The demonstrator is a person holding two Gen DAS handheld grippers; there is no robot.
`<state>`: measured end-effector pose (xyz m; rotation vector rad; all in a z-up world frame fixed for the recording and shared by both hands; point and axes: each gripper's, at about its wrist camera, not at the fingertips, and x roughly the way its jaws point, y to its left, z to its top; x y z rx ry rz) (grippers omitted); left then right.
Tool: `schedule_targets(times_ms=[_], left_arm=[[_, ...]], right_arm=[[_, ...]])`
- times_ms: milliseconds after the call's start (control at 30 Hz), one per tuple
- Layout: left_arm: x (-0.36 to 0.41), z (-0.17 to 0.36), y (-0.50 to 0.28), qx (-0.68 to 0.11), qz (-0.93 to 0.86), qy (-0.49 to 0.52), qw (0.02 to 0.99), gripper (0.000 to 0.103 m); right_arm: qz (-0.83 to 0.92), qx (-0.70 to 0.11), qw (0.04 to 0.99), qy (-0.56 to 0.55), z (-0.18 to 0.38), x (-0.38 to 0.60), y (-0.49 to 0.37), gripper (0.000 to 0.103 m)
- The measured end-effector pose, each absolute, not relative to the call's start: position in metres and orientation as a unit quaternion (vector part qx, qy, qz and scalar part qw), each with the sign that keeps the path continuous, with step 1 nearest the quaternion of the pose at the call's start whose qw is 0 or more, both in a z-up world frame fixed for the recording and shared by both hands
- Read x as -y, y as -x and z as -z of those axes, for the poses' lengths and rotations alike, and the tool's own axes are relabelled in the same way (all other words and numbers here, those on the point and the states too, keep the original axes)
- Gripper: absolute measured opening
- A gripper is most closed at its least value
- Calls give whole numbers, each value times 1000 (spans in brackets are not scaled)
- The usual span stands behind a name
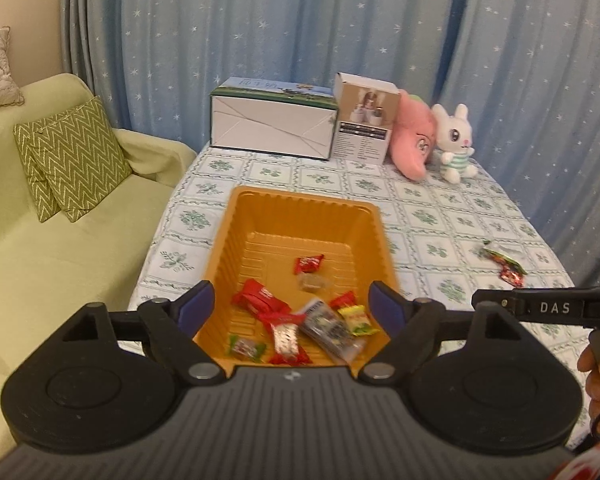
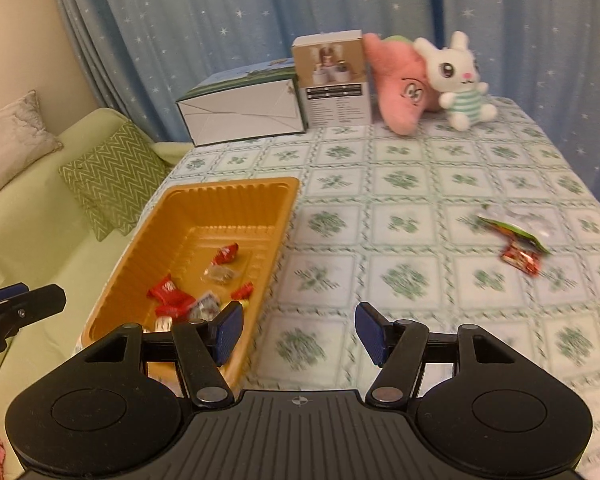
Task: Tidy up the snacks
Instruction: 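Move both open tools back toward the last snacks on the cloth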
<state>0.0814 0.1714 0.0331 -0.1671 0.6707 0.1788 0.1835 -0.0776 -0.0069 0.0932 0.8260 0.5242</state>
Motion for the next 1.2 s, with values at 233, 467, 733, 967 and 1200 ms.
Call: schedule_targets(times_ms=[233, 467, 733, 967, 1200], left_arm=[[-140, -41, -66, -325, -67, 76, 940, 91], [-110, -49, -64, -321, -36, 72, 944, 97], [-80, -52, -71, -323, -8, 63, 944, 97], [-56, -50, -81, -328, 15, 55, 943, 97], [-36, -44, -91, -334, 29, 42, 941, 97]], right_arm=[[-230, -393, 889, -47, -3, 112, -156, 66], [-205, -398, 892, -56, -3, 141, -140, 69], [-174, -398, 898, -67, -5, 174, -135, 70], [-146, -398, 902, -83, -3, 203, -139, 70], [-128, -397, 904, -94, -2, 223, -142, 70]])
